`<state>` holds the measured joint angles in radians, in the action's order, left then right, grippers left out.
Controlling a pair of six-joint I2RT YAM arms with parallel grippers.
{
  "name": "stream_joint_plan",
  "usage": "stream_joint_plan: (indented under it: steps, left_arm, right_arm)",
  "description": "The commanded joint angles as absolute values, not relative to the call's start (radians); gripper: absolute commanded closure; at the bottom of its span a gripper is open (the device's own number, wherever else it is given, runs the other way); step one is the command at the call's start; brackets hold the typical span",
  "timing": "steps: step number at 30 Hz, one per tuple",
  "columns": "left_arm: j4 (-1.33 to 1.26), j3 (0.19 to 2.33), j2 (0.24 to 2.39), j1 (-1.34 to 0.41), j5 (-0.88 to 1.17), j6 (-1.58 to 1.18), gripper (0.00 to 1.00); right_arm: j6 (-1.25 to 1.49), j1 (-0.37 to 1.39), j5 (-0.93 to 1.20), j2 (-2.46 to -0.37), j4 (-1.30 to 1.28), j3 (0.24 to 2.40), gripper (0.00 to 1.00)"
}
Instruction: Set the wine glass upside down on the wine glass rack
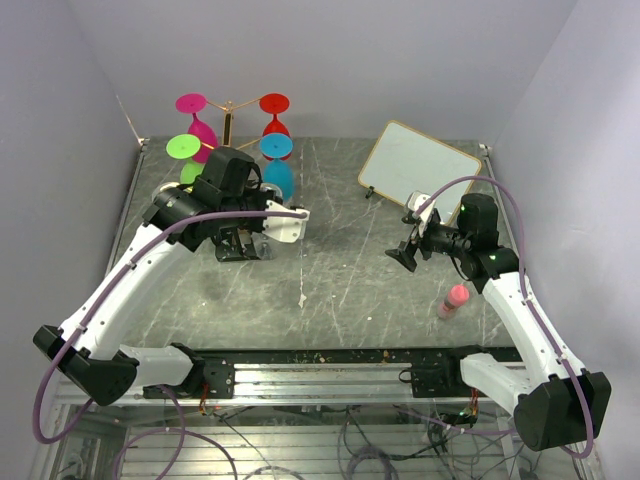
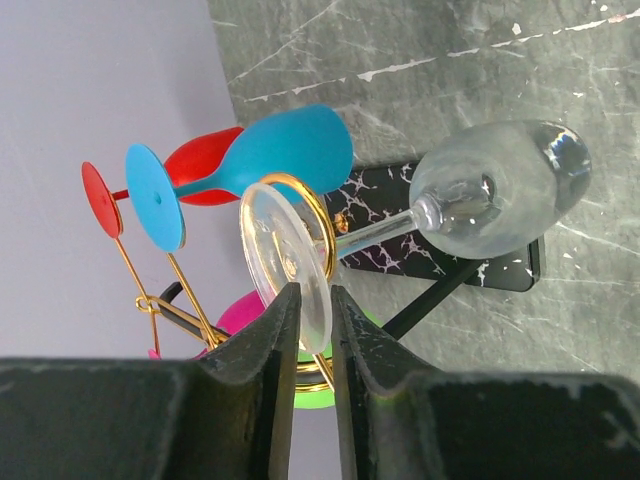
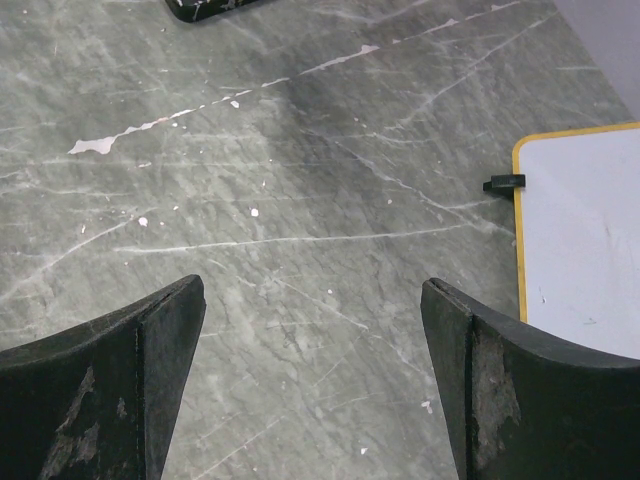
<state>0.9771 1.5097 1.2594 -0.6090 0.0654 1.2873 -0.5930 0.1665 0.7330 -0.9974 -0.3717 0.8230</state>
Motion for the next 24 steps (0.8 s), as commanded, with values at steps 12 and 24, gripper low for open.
stream_joint_plan:
  steps: [12, 24]
  left_arm:
    - [0.993, 1.483, 1.24, -0.614, 0.036, 1.304, 0.66]
    - [0.982, 1.466, 1.234, -0.615, 0.034, 1.293, 0.62]
  right_arm:
    - [-0.607, 0.158, 0.744, -0.997, -0.375, 0.806, 0.11]
    - [-0.607, 0.155, 0.746, -0.999, -0.375, 0.807, 0.11]
